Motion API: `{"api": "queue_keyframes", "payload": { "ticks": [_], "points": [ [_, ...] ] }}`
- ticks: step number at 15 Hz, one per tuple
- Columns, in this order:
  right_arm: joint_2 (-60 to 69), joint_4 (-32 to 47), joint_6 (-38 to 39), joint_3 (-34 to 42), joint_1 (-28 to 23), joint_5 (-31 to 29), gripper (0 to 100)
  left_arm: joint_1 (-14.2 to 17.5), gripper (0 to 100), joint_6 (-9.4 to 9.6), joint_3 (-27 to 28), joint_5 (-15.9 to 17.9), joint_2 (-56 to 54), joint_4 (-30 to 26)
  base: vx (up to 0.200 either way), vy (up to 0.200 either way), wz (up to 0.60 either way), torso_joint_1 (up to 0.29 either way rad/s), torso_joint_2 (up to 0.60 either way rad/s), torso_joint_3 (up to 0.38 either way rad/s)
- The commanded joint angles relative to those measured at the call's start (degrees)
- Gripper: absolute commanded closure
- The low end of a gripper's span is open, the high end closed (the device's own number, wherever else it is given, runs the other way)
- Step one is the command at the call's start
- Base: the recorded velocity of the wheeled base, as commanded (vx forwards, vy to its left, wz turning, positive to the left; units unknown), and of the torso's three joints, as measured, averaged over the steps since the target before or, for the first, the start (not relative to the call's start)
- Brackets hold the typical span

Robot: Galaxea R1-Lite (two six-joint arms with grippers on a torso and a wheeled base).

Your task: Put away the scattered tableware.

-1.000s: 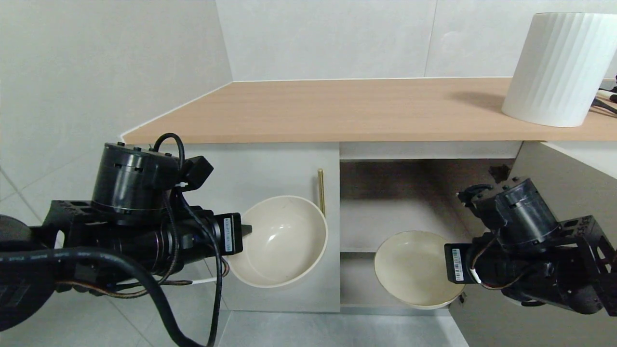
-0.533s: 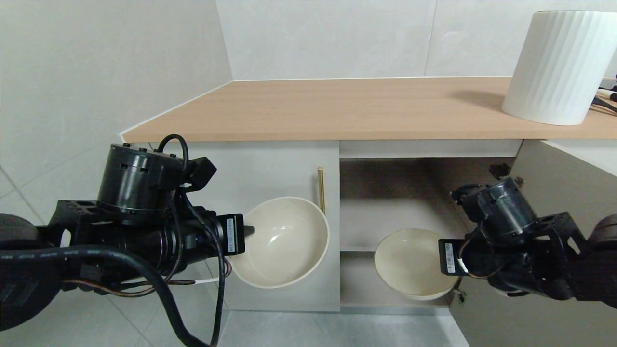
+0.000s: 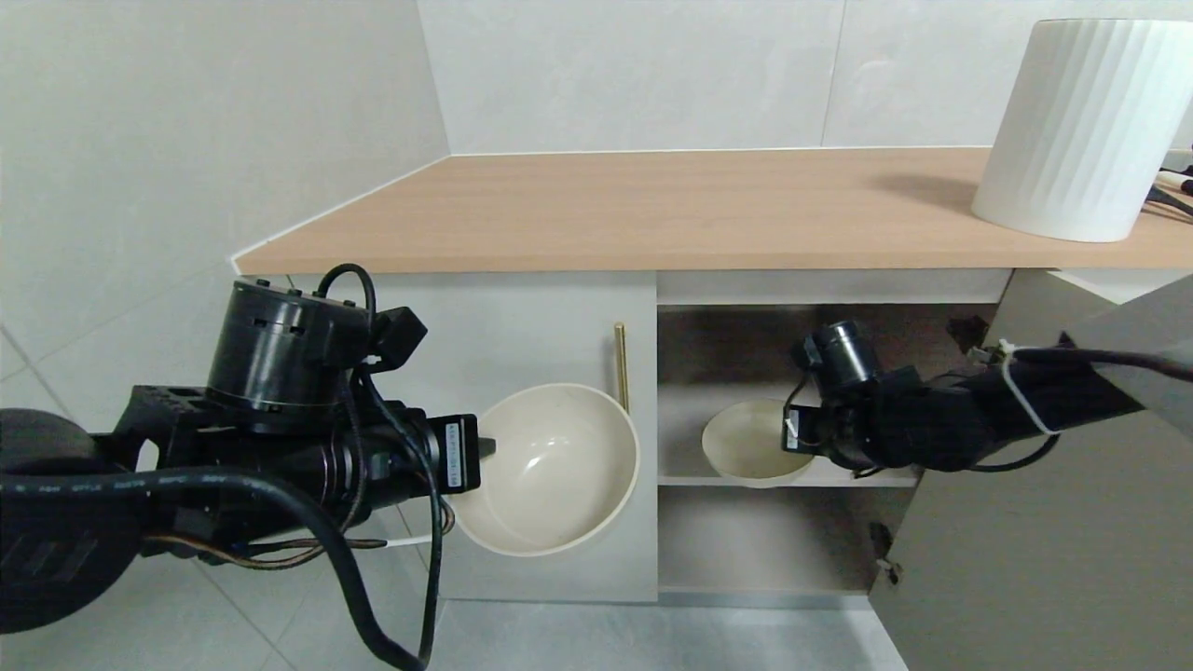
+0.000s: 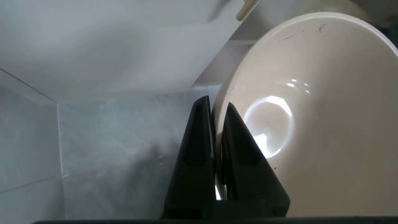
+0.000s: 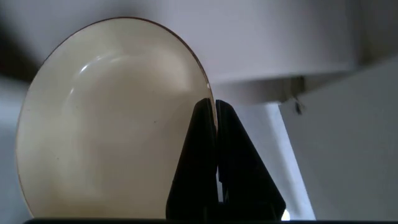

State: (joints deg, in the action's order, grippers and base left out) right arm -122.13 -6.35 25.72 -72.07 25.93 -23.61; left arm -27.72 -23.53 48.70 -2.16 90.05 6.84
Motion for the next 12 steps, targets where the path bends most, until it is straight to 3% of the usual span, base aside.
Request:
{"api": "queue_keyframes", "payload": {
  "ticks": [1,12],
  "points": [
    [-13.0,0.4,-0.4,-9.1,-1.8,-0.7,100,-0.1,100,-0.03,0.0,0.0,0.2,0.0,0.000,0.000,0.00,0.000,0.00,0.000],
    [-26.4,0.6,-1.0,-23.6,-6.1,-6.9,100,-1.7,100,-0.11,-0.3,-0.3,0.6,0.0,0.000,0.000,0.00,0.000,0.00,0.000]
  ]
}}
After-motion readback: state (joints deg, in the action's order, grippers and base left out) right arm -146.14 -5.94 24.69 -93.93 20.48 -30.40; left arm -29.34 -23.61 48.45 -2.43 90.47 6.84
